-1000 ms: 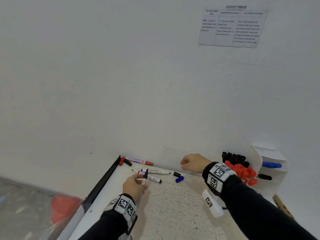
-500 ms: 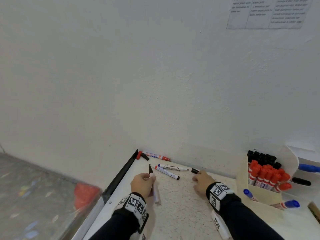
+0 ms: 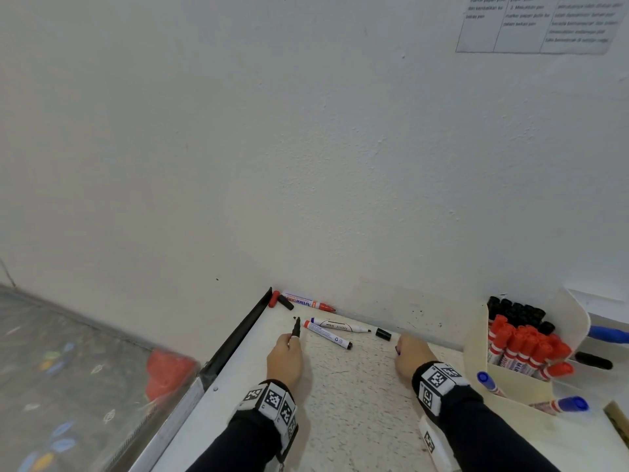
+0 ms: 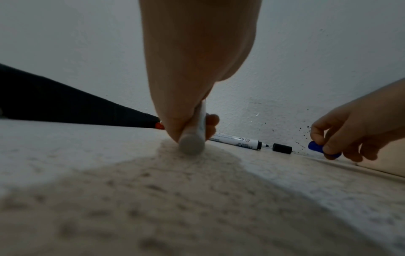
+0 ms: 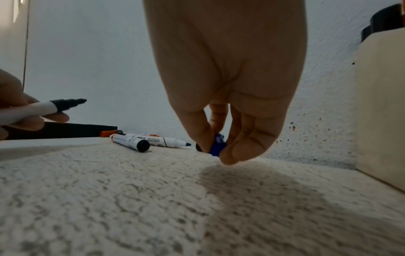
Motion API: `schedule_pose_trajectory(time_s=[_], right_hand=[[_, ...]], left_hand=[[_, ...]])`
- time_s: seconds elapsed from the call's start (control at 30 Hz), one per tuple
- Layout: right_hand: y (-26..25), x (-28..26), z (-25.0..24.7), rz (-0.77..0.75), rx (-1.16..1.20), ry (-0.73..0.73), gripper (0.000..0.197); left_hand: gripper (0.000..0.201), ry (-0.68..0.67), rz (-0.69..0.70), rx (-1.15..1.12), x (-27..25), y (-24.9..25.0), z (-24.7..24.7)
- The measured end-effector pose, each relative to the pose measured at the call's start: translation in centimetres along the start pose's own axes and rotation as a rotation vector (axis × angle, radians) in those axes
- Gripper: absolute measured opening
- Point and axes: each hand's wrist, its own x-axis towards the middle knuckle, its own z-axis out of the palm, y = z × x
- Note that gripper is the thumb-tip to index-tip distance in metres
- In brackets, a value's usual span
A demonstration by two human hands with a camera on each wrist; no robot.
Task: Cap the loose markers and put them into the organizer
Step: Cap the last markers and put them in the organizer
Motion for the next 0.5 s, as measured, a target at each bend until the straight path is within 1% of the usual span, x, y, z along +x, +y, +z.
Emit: schedule_pose_trajectory(time_s=[0.07, 0.17, 0.3, 0.37, 0.43, 0.5], right_hand=[[0.1, -0.1, -0.2, 0.001, 0.019, 0.015, 0.016], [0.4, -0.3, -0.5, -0.023, 0.08, 0.061, 0.017], [0.7, 0.0, -0.8, -0.029, 0.175, 0.123, 0.02], [0.8, 0.3, -0.8, -0.027, 0.2, 0.107, 0.022], [0.8, 0.6, -0.5, -0.025, 0.213, 0.059, 0.03], [0.7, 0.6, -0.4, -0.035, 0.216, 0.026, 0.037]], left_hand=[[0.03, -0.004, 0.034, 0.022, -0.3, 0.2, -0.1], [0.032, -0.011, 0.09, 0.088, -0.6, 0.3, 0.0], [0.04, -0.009, 0.033, 0.064, -0.4, 0.3, 0.5], [0.044, 0.0, -0.006, 0.046, -0.4, 0.3, 0.7], [0.045, -0.011, -0.033, 0.056, -0.6, 0.3, 0.8], [0.045, -0.029, -0.031, 0.069, -0.9, 0.4, 0.9]])
